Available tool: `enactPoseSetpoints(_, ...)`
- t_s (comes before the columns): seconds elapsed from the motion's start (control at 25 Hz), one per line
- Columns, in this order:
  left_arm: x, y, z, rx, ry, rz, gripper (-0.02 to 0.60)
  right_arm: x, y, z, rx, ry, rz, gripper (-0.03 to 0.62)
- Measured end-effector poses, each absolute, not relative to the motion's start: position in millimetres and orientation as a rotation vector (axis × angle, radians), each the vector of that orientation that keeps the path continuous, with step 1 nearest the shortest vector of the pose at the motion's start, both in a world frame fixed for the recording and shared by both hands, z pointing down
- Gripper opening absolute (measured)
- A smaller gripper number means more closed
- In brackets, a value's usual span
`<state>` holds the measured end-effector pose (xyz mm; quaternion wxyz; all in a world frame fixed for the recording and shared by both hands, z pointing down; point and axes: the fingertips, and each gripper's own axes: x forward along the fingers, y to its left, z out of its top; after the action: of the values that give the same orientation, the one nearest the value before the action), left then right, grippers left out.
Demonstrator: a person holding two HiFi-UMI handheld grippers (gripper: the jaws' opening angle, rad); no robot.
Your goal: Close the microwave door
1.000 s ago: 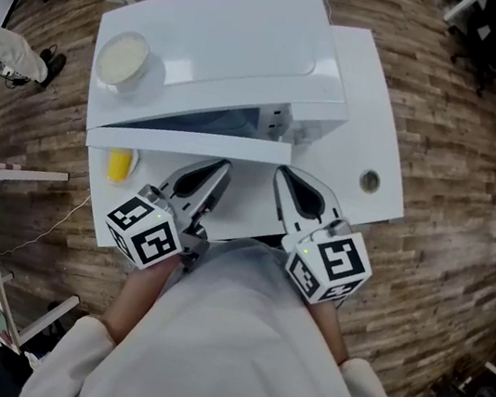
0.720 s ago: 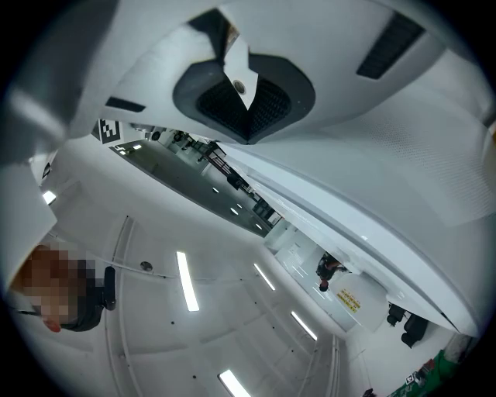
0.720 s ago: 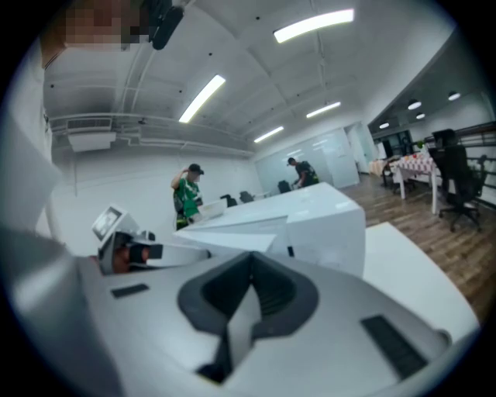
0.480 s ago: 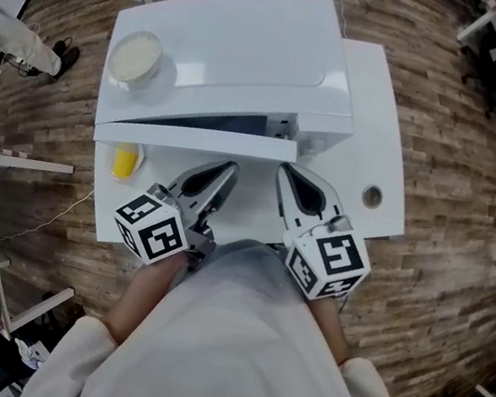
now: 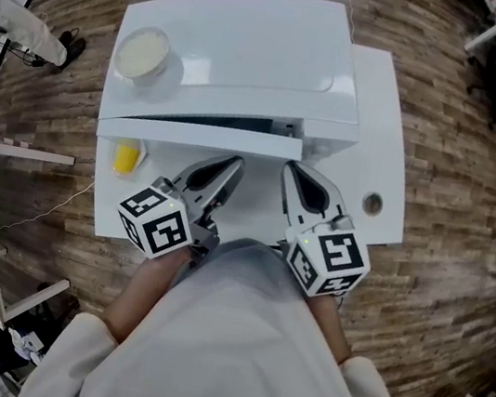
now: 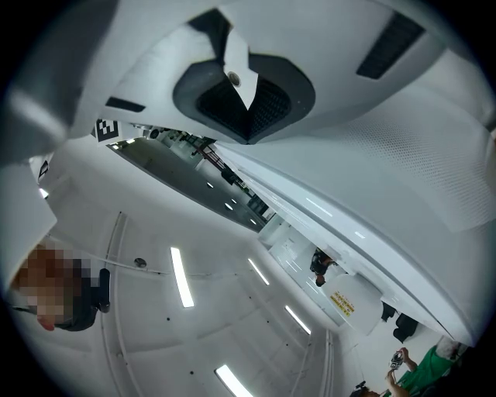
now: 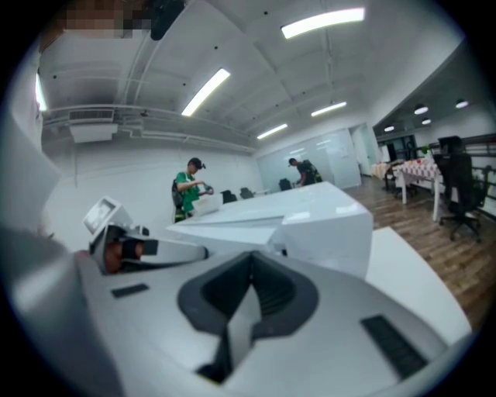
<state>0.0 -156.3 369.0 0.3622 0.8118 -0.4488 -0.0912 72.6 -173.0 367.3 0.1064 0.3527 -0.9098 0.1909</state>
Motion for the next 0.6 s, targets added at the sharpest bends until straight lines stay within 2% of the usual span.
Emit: enactPoseSetpoints(0.6, -1, -172, 373, 2.049, -1.185, -0.241, 0.017, 68, -190, 370, 1.031, -2.700, 0.583, 0.021)
